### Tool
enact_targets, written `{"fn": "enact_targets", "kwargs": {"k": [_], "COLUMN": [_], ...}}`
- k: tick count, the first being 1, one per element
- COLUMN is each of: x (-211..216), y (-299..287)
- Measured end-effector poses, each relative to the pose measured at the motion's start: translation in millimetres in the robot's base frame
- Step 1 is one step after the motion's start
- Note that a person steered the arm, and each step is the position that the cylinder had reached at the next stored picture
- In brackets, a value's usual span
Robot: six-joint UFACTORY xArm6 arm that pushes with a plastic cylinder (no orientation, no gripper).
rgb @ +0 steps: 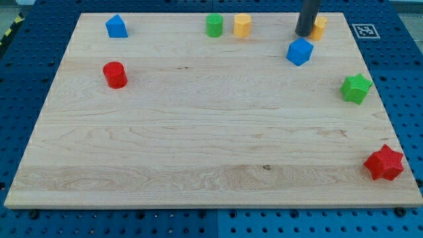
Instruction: Keep blue cube vertically below red circle
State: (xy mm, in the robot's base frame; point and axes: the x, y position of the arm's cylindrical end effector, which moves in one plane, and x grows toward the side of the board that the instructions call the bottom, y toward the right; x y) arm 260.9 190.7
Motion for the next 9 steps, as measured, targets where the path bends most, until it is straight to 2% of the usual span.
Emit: {"fn": "enact_targets", "kwargs": {"k": [4, 6, 8, 9], "x": [25.3, 54.9, 61.0, 107.4], "y": [-35.7, -119.6, -122.5, -129.0]}}
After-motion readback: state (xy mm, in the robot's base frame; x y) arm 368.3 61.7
